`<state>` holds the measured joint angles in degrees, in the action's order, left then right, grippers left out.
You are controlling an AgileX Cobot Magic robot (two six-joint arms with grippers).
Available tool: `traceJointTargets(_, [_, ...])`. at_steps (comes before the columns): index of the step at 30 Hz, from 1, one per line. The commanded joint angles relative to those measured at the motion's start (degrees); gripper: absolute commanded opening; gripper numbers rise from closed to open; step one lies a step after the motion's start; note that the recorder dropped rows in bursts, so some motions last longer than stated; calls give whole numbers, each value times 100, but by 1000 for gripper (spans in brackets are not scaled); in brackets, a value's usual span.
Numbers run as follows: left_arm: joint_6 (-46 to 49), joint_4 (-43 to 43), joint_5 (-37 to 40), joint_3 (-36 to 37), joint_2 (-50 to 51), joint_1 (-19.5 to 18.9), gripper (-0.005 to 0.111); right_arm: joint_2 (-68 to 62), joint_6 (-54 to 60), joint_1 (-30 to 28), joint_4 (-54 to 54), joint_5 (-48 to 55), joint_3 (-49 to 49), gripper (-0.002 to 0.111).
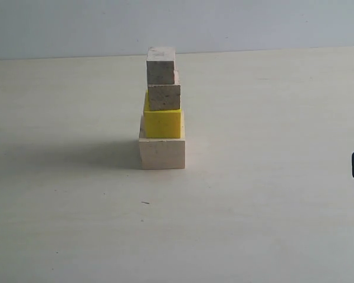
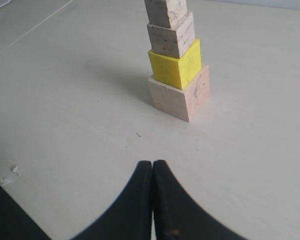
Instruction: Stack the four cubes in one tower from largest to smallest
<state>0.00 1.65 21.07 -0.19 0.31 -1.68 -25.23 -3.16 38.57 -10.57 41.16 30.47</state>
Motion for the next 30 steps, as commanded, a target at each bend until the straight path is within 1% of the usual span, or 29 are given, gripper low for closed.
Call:
traceJointTargets(1, [0, 45, -82, 19, -31, 43, 0, 16, 17, 10, 3, -62, -33, 0])
traceJointTargets(20, [30, 45, -80, 19, -31, 43, 0, 16, 17, 10, 32, -62, -33, 0])
traceJointTargets(24, [30, 45, -80, 19, -31, 43, 0, 16, 168, -59, 445, -447, -33, 0])
traceJointTargets(25, [30, 45, -80, 19, -31, 43, 0, 31, 168, -160, 510, -621, -33, 0])
traceJointTargets(27, [30, 45, -80, 19, -31, 43, 0, 53, 205, -588, 535, -934, -33, 0])
traceJointTargets(28, [30, 45, -80, 19, -31, 43, 0, 90, 212, -1124, 535, -1086, -33, 0])
traceJointTargets(29, [30, 45, -80, 19, -31, 43, 0, 132, 212, -1463, 524, -1097, -33, 0])
traceJointTargets(30, [30, 45, -80, 19, -31, 43, 0, 282, 250, -2473, 538, -1085, -36, 0])
